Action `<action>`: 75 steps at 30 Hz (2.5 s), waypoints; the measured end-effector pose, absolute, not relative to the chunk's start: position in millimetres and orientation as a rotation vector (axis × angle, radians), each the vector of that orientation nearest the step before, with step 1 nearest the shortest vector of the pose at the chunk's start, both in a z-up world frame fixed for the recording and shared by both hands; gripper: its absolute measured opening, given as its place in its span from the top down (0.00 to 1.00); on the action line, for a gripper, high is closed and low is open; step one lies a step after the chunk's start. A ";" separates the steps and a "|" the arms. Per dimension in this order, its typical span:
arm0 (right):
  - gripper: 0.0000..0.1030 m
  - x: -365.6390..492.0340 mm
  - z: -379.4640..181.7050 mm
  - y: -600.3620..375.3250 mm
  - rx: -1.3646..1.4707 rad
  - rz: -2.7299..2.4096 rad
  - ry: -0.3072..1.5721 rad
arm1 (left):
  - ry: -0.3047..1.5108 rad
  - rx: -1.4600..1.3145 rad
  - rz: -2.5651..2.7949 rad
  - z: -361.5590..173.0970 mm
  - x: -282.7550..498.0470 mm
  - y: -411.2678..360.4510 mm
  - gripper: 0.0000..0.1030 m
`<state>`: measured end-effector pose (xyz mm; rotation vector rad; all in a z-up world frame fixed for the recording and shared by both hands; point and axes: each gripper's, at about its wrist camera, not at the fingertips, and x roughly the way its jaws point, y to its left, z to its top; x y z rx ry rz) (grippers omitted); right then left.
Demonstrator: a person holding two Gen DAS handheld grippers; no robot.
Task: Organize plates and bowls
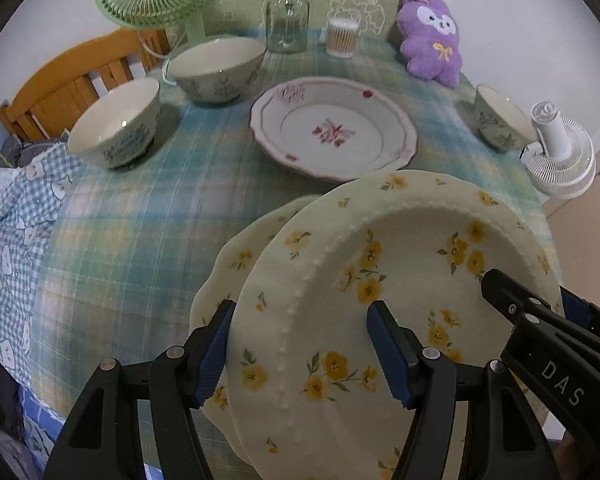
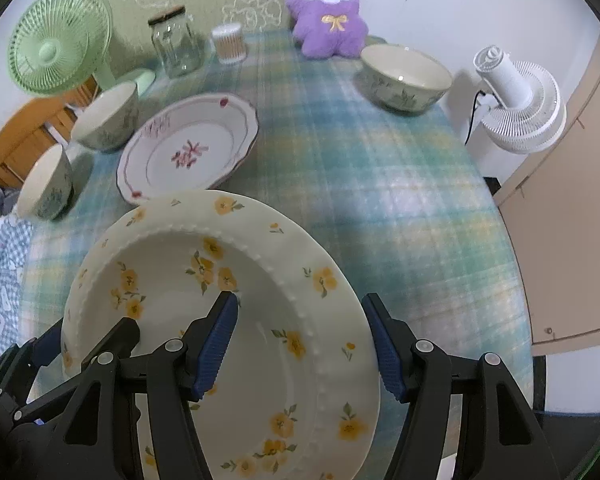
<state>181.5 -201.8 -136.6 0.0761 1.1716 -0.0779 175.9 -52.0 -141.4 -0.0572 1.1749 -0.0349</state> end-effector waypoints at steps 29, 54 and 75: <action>0.35 189.9 -172.0 -195.1 0.043 -0.068 1.251 | 1.202 0.028 -0.037 -177.6 182.2 -56.0 0.29; 0.56 178.6 -164.0 -175.2 -0.040 -0.079 1.240 | 1.143 0.035 -0.054 -152.7 174.9 -36.2 0.20; 0.32 176.7 -150.7 -177.0 0.095 -0.104 1.219 | 1.133 0.018 -0.107 -145.6 177.8 -17.7 0.18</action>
